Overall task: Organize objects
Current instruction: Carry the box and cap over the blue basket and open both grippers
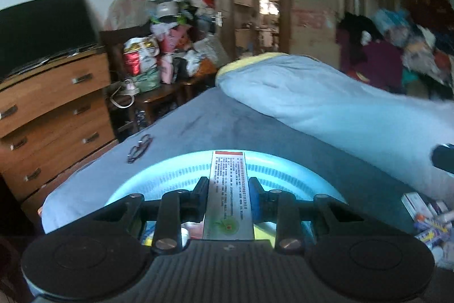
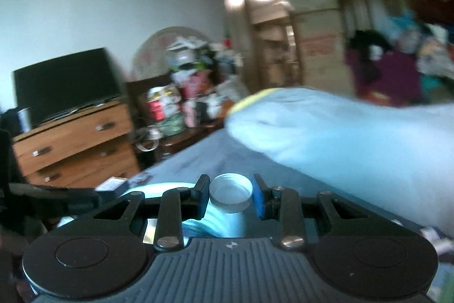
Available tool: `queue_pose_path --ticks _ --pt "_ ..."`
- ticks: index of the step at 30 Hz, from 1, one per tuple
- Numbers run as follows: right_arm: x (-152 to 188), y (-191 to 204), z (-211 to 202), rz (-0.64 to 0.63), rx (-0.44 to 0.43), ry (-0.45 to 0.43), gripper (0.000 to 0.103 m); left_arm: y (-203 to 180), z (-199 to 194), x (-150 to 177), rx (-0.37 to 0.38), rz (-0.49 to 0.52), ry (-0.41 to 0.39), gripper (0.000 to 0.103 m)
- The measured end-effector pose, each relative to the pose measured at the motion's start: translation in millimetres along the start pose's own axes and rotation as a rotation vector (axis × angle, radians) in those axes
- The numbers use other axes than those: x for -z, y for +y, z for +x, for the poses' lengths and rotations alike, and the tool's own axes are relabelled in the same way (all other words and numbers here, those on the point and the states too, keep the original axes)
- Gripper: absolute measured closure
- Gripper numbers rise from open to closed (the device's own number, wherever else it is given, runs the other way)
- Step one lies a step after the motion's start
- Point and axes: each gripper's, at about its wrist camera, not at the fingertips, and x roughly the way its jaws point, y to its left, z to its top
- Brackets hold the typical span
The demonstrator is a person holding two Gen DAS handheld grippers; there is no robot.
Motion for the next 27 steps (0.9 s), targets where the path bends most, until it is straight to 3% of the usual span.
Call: queue_pose_path --ticks 5,10,27 --pt "-28.0 45.4 38.4 -0.052 -0.073 0.048 0.070 52.6 -7.2 -10.6 -0.029 -0.068 0.009 0.071" --pt "-36.3 83.5 61.9 -0.072 -0.120 0.092 0.070 81.2 6.7 -12.6 -0.042 -0.097 0.022 0.071" --pt "-29.5 119.4 96.5 -0.085 -0.138 0.157 0.070 89.3 38.7 -7.5 -0.054 -0.098 0.049 0.071"
